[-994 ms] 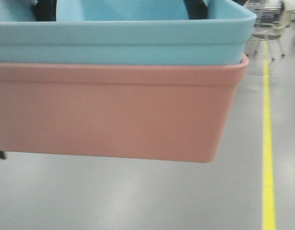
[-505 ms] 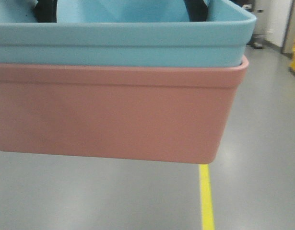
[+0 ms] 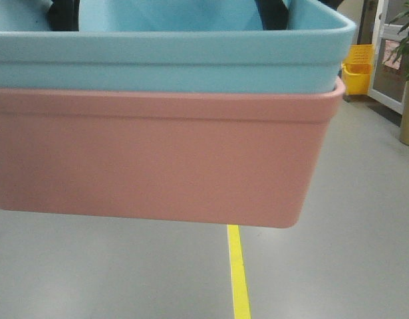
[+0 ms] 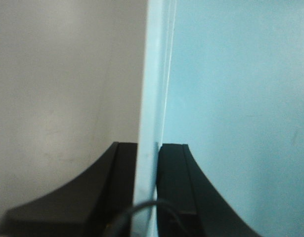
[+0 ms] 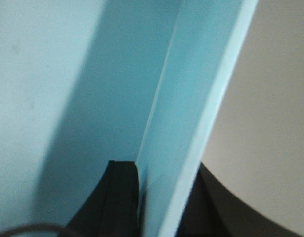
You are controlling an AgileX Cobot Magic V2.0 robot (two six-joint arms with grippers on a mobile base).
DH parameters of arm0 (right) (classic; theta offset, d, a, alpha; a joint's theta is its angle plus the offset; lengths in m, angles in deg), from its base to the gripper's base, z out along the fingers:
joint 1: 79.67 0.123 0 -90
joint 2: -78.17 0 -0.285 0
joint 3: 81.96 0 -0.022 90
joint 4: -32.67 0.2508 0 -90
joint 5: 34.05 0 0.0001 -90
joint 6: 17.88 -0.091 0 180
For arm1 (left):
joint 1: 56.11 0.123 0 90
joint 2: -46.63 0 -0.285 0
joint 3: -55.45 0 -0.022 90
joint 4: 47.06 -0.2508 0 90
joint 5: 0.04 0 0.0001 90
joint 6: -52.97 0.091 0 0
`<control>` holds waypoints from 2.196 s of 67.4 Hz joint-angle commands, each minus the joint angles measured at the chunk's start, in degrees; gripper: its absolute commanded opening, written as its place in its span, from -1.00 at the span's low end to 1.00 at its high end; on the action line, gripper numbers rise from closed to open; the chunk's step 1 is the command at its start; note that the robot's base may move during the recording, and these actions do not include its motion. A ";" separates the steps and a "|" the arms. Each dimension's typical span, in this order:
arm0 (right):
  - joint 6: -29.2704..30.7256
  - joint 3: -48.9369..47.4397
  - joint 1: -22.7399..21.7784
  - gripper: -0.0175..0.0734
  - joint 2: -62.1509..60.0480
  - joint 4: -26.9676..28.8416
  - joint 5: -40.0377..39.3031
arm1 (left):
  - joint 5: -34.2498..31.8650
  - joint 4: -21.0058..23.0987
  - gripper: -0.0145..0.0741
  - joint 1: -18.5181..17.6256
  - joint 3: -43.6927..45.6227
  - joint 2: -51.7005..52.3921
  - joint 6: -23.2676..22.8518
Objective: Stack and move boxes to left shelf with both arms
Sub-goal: 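Hold the stacked bins with both grippers while driving across the floor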
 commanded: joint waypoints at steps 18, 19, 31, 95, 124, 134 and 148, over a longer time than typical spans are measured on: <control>-2.41 -2.58 1.53 -0.49 -2.06 2.44 -14.49 | -12.86 6.33 -0.70 -2.73 2.54 2.57 -1.23; -2.41 -2.58 1.53 -0.49 -2.06 2.44 -14.49 | -12.86 6.33 -0.70 -2.73 2.54 2.57 -1.23; -2.41 -2.58 1.53 -0.49 -2.06 2.44 -14.49 | -12.86 6.33 -0.70 -2.73 2.54 2.57 -1.23; -2.41 -2.58 1.53 -0.49 -2.06 2.39 -7.81 | -12.84 6.98 -0.70 -2.73 2.54 0.86 -1.23; -2.41 -2.58 1.53 -0.49 -2.06 2.39 -5.52 | -12.84 6.98 -0.70 -2.73 2.54 0.58 -1.23; -2.41 -2.58 1.53 -0.49 -2.06 2.39 -5.48 | -12.84 6.98 -0.70 -2.73 2.54 0.58 -1.23; -2.41 -2.58 1.53 -0.49 -2.06 2.39 -5.27 | -12.84 6.98 -0.70 -2.73 2.54 0.58 -1.23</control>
